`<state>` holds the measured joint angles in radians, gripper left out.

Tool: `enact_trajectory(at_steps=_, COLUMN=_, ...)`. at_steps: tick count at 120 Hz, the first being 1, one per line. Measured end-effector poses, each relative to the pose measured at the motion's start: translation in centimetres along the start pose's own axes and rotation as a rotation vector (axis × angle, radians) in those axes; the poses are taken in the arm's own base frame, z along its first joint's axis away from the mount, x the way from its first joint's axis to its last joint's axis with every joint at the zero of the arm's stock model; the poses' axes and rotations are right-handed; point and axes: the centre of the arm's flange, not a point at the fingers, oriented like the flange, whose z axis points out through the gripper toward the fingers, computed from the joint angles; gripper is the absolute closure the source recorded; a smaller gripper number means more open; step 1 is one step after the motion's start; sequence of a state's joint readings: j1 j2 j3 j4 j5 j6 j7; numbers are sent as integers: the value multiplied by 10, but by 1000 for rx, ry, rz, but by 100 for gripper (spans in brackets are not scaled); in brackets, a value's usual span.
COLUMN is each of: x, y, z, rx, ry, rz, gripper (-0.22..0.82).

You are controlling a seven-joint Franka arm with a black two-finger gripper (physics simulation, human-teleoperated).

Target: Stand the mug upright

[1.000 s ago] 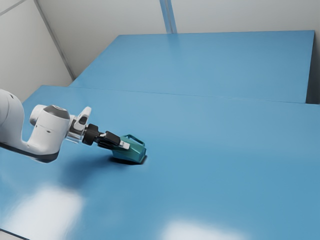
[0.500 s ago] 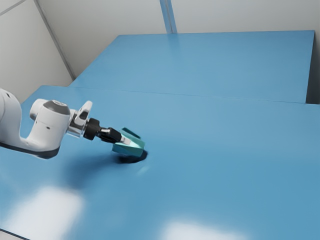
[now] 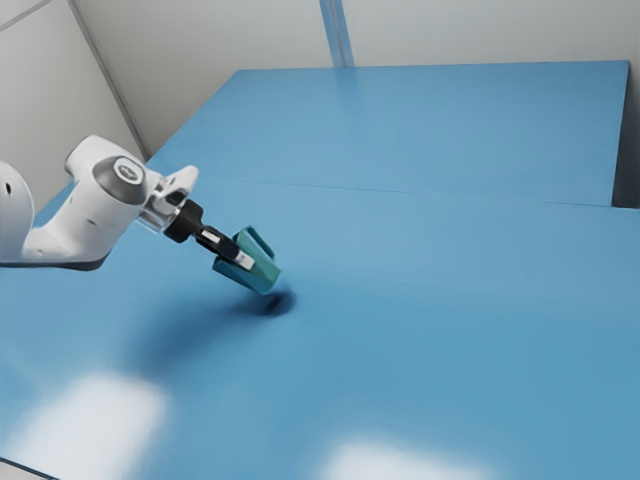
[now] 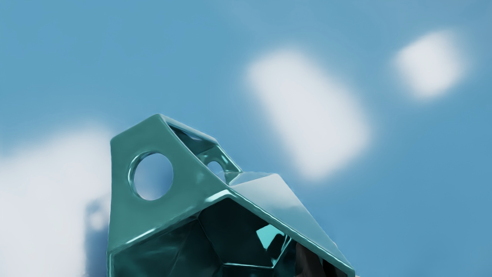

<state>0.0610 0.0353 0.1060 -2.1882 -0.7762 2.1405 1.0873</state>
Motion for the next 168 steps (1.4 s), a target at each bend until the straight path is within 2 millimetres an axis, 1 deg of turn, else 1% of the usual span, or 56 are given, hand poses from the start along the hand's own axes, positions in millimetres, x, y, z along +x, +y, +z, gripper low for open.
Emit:
enact_trajectory(at_steps=15, x=1, y=5, z=-3, rx=75, ry=-122, rz=45, gripper=78)
enact_trajectory(at_steps=25, x=2, y=11, z=-9, rx=132, ry=-186, rz=69, gripper=78)
enact_trajectory(at_steps=41, x=5, y=23, z=-20, rx=212, ry=-250, rz=82, gripper=78)
enact_trajectory(at_steps=55, x=5, y=35, z=-22, rx=255, ry=-281, rz=71, gripper=78)
enact_trajectory(at_steps=73, x=4, y=49, z=-16, rx=299, ry=-319, rz=48, gripper=78)
enact_trajectory(at_steps=108, x=-1, y=65, z=-3, rx=397, ry=-355, rz=-9, gripper=78)
enact_trajectory(at_steps=127, x=-5, y=68, z=8, rx=444, ry=-350, rz=-37, gripper=78)
enact_trajectory(at_steps=168, x=-2, y=72, z=25, rx=540, ry=-296, rz=-67, gripper=78)
